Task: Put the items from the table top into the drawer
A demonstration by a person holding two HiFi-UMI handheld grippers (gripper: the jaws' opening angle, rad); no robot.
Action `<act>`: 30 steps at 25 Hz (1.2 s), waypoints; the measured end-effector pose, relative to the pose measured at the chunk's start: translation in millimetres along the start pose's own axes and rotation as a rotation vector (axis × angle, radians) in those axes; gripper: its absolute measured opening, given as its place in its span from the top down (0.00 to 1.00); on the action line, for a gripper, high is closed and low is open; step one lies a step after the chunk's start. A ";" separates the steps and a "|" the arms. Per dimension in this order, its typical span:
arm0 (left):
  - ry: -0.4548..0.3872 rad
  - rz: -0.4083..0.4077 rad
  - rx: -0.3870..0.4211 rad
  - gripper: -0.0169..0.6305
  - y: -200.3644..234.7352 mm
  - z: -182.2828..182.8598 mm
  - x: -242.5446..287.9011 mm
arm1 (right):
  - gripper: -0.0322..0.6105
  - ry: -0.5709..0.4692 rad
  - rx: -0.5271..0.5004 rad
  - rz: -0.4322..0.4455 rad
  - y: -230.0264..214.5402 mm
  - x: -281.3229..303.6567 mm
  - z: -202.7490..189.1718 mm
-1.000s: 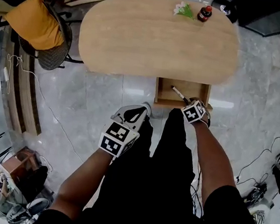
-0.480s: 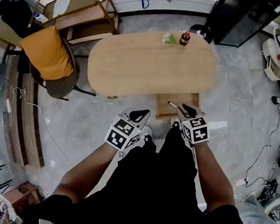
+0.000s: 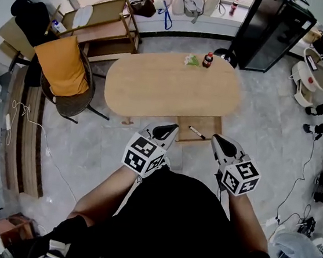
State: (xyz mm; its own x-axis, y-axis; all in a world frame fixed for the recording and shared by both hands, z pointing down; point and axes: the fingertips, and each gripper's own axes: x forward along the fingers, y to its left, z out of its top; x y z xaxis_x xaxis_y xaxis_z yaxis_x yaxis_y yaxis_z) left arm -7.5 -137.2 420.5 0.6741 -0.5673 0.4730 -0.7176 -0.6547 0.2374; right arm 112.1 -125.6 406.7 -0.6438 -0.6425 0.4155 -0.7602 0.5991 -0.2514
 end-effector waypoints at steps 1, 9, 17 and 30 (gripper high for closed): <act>-0.014 0.005 -0.002 0.97 -8.3 2.2 -4.1 | 0.94 -0.023 -0.011 0.012 6.8 -11.2 4.4; -0.087 0.052 -0.007 0.97 -82.3 3.8 -38.2 | 0.95 -0.107 -0.073 0.077 45.5 -96.1 -1.4; -0.073 0.071 -0.014 0.97 -170.2 -36.5 -71.0 | 0.95 -0.135 -0.040 0.137 75.5 -160.6 -47.5; -0.063 0.066 0.050 0.97 -188.1 -38.6 -111.1 | 0.95 -0.144 -0.090 0.158 118.6 -177.8 -62.3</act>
State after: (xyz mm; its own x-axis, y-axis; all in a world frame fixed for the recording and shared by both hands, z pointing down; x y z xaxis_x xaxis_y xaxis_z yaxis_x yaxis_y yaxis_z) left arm 45.8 68.3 356.0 0.6367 -0.6390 0.4317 -0.7520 -0.6385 0.1639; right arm 141.8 89.5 357.5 -0.7648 -0.5952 0.2468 -0.6424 0.7335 -0.2218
